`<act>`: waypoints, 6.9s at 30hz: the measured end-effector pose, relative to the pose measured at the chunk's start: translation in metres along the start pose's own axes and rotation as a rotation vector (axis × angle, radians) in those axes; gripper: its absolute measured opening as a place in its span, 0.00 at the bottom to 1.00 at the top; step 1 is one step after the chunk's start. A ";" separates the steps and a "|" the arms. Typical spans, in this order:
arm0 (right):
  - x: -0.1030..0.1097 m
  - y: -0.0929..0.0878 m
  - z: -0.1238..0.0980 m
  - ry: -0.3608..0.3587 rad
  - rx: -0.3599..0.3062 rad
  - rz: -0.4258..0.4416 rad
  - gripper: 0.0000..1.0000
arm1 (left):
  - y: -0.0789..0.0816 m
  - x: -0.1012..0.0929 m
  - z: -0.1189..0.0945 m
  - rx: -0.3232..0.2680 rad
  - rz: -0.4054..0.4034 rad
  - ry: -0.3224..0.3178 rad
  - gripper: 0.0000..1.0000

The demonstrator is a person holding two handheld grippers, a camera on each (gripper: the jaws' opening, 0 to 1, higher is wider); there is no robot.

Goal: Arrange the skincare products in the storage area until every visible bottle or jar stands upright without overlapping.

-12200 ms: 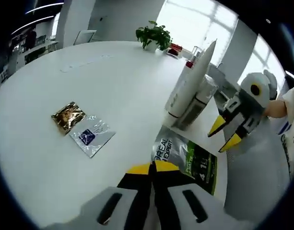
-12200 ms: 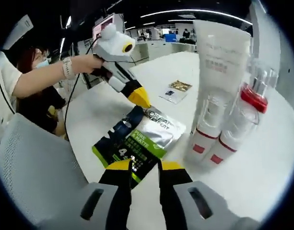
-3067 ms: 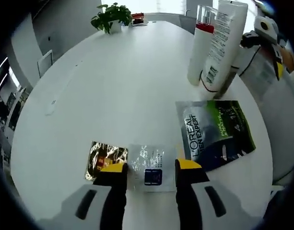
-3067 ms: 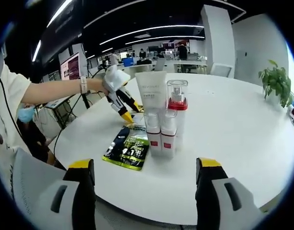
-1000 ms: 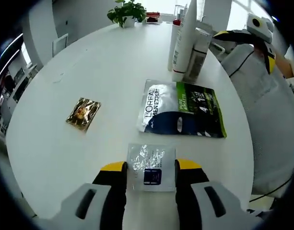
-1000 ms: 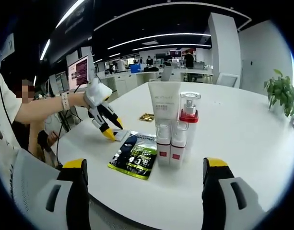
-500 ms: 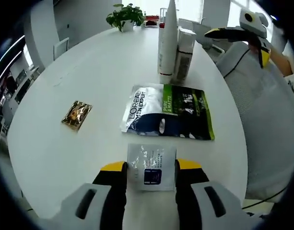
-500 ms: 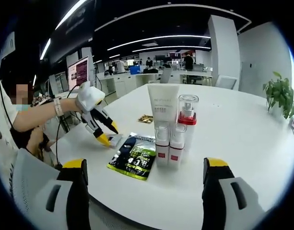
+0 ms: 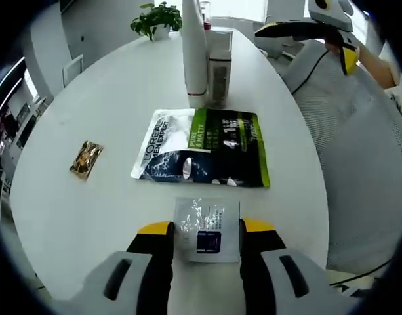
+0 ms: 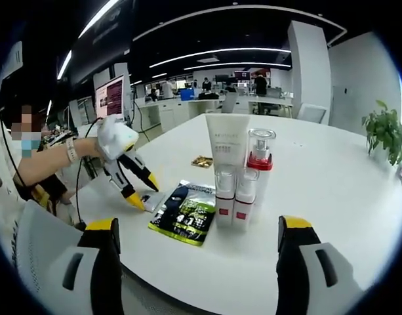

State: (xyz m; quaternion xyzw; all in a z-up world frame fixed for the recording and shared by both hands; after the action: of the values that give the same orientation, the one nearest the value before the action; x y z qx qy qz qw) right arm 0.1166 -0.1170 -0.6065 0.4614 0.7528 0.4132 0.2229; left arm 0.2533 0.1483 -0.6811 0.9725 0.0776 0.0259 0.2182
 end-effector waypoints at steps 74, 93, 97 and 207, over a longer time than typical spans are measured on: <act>0.004 0.000 0.005 0.020 0.050 -0.017 1.00 | 0.014 0.029 -0.032 -0.197 0.031 0.111 0.57; -0.004 -0.001 0.011 0.009 0.081 0.013 1.00 | 0.048 0.098 -0.015 -0.200 0.106 0.145 0.59; -0.006 -0.002 0.013 0.010 0.087 0.020 1.00 | 0.052 0.112 -0.011 -0.183 0.114 0.140 0.59; -0.006 -0.008 0.017 0.019 0.078 0.068 0.99 | 0.045 0.147 0.022 0.002 -0.065 0.029 0.35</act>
State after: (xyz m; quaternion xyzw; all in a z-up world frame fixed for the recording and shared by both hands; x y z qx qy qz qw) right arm 0.1278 -0.1174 -0.6230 0.4913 0.7543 0.3951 0.1833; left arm 0.4067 0.1232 -0.6796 0.9692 0.1125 0.0328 0.2167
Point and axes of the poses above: the point that each gripper's makers call its tool centre point, and the gripper's own axes: z roughly forward along the fingers, x roughly to its left, y roughly out of its top, the point moved 10 cm from there along -z, roughly backward along the fingers, and after that the axes turned 7 degrees about x, right-handed, at the moved point
